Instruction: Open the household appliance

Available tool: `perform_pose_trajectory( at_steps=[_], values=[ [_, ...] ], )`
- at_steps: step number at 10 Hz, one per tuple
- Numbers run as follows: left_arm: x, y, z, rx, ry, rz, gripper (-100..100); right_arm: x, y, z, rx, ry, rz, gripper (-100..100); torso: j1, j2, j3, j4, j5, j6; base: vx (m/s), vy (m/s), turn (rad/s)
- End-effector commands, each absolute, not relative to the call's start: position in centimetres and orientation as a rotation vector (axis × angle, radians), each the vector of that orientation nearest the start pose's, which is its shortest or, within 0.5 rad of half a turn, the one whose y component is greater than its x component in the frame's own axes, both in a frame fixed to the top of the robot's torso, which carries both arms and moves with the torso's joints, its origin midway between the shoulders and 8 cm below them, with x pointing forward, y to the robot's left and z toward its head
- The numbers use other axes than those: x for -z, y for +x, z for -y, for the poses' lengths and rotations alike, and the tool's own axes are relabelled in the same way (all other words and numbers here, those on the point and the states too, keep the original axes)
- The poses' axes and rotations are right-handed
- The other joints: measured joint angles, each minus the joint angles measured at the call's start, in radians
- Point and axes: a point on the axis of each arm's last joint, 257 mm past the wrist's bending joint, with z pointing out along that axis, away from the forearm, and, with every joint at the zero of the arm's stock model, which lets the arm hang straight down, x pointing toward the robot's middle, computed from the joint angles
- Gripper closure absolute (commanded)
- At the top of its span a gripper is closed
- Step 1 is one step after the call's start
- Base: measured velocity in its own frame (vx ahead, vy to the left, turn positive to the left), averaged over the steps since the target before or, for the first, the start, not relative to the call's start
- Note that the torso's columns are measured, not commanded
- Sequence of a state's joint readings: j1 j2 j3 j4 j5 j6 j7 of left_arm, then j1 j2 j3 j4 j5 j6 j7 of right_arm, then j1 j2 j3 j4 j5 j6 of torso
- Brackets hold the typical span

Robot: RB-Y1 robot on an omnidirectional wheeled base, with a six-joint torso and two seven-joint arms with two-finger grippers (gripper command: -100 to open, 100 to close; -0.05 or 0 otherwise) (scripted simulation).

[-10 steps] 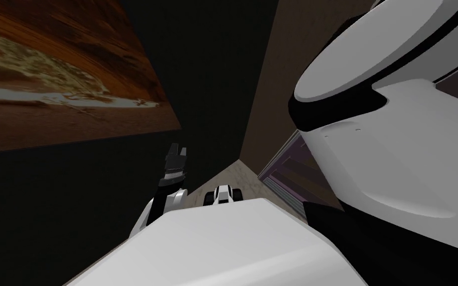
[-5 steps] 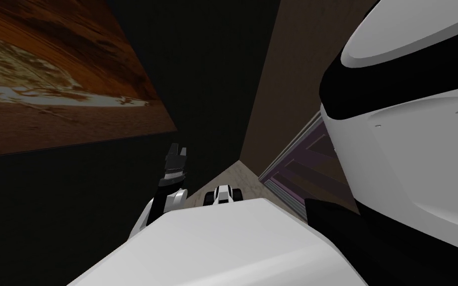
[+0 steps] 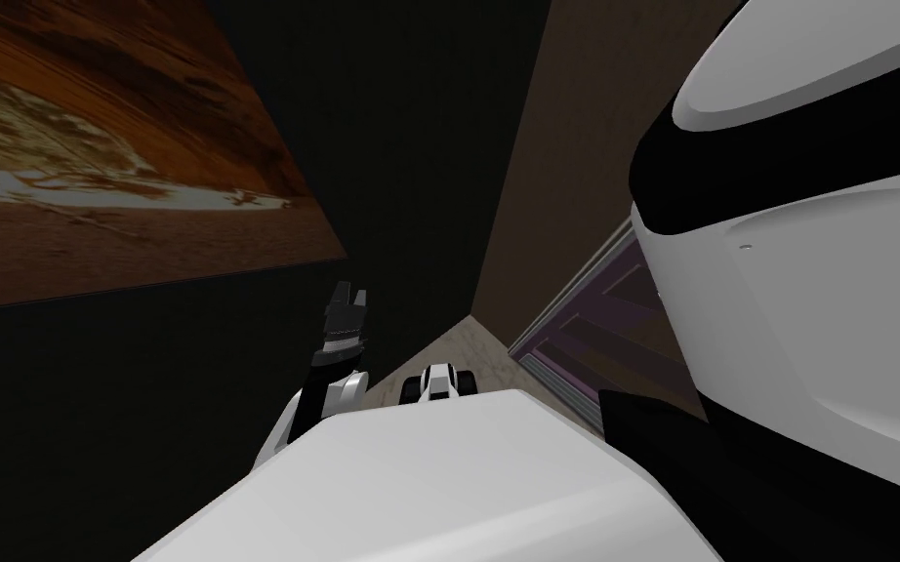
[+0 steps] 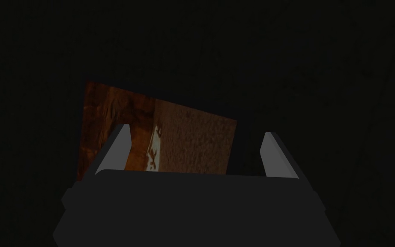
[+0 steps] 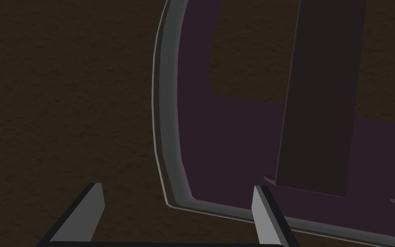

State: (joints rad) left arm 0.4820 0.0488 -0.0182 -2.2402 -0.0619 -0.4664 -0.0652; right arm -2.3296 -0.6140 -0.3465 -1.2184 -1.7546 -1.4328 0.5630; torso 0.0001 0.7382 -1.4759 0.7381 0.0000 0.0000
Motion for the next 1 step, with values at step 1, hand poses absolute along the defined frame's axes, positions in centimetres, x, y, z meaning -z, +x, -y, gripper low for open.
perform_pose_trajectory(
  at_steps=[1],
  values=[
    [-0.46, 36.08, -26.24, 1.214, -0.603, -0.744, 0, -57.39, 13.08, 50.43, 2.324, -0.274, -2.036, 0, 0.0, 0.0, 0.0, 0.0, 0.0, 0.0, 0.0, 0.0, 0.0]
  ],
)
